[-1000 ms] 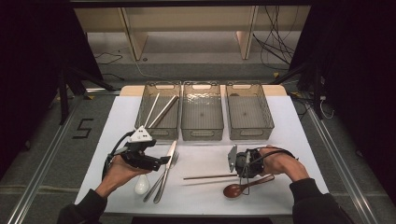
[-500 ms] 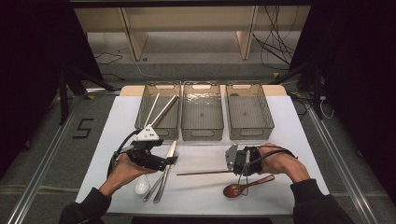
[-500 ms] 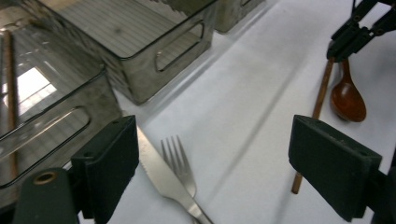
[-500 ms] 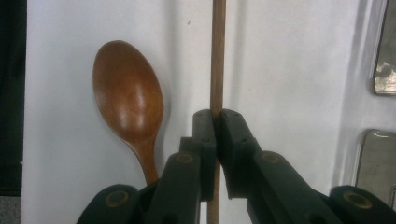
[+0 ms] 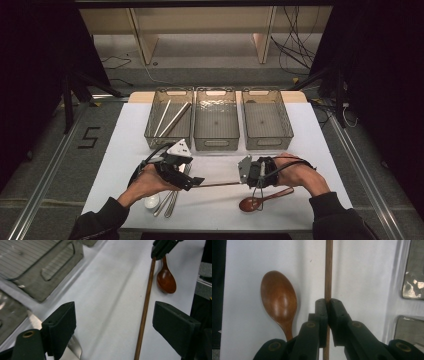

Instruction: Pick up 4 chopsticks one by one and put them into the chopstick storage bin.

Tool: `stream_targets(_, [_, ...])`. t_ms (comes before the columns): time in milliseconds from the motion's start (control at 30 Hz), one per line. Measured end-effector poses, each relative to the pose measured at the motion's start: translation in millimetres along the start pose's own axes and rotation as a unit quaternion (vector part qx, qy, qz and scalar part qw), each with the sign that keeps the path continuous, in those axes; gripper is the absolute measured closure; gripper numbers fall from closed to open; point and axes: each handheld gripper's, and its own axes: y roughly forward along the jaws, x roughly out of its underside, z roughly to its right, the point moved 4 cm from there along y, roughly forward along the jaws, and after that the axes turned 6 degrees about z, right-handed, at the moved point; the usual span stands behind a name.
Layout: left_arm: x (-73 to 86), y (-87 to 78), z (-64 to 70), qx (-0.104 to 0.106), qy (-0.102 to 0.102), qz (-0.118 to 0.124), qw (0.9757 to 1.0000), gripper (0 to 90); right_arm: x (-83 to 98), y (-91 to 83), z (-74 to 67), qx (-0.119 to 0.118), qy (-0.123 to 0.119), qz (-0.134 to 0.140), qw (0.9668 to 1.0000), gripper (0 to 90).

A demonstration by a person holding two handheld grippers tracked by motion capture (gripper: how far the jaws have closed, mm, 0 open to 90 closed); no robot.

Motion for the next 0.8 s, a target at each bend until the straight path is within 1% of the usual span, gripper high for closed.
stream_targets(33, [-0.6,1.9,1.6,0.005,0.005,-0.005,1.0000,20.0,-0.6,0.1,-0.2,0.001,0.000,0.001,1.0000,85.5])
stream_targets(67, [-1.4,3.9,3.8,0.012,0.006,-0.005,0.9999,20.1,-1.2,-0.5,-0.5,-0.001,0.001,-0.003,1.0000,85.5])
stream_targets(100, [-2.5,5.5,5.0,0.019,0.010,-0.007,0.9997,20.6,-1.7,-0.6,-0.4,0.000,-0.004,-0.004,1.0000,85.5])
stream_targets(133, [-3.3,7.8,7.0,0.023,0.012,-0.010,0.9996,22.2,-2.8,-0.5,-0.8,0.004,-0.003,-0.001,1.0000,85.5])
stream_targets(200, [-4.7,12.0,10.6,0.025,0.029,-0.024,0.9990,24.5,-3.8,-1.3,-0.8,0.006,-0.005,0.001,1.0000,85.5])
stream_targets(267, [-5.8,16.2,15.2,0.031,0.049,-0.030,0.9979,25.9,-4.0,-2.6,-0.2,0.010,-0.008,0.001,0.9999,85.5])
stream_targets(300, [-6.2,18.0,17.2,0.033,0.060,-0.033,0.9971,28.1,-4.1,-3.3,-0.2,0.010,-0.008,0.001,0.9999,85.5])
stream_targets(367, [-6.3,20.6,19.9,0.035,0.071,-0.041,0.9960,31.6,-4.6,-4.0,0.3,0.013,-0.008,0.006,0.9999,85.5])
stream_targets(400, [-6.2,21.6,19.9,0.034,0.075,-0.046,0.9955,34.4,-4.9,-4.1,0.4,0.014,-0.008,0.006,0.9998,85.5])
stream_targets(467, [-5.6,23.5,20.8,0.035,0.088,-0.060,0.9937,42.7,-5.2,-3.7,0.1,0.016,-0.009,0.005,0.9998,85.4])
stream_targets(500, [-5.5,24.3,21.6,0.036,0.092,-0.064,0.9931,44.8,-5.5,-3.8,0.0,0.017,-0.008,0.004,0.9998,85.5])
stream_targets(567, [-5.3,25.7,24.0,0.045,0.095,-0.069,0.9921,48.7,-6.0,-3.4,0.1,0.020,-0.010,0.004,0.9997,85.5])
stream_targets(633, [-4.9,26.8,25.9,0.045,0.105,-0.079,0.9903,52.8,-6.6,-3.8,0.1,0.020,-0.011,0.005,0.9997,85.4])
stream_targets(700, [-4.6,28.3,26.1,0.039,0.111,-0.082,0.9896,56.2,-7.1,-4.0,-0.1,0.022,-0.013,0.005,0.9997,85.5])
stream_targets(767, [-4.3,29.3,26.4,0.041,0.117,-0.087,0.9885,59.6,-7.4,-3.6,-0.8,0.021,-0.011,0.001,0.9997,85.5])
stream_targets(800, [-4.4,29.6,26.7,0.042,0.118,-0.087,0.9883,60.8,-7.4,-3.4,-0.7,0.021,-0.013,0.000,0.9997,85.4])
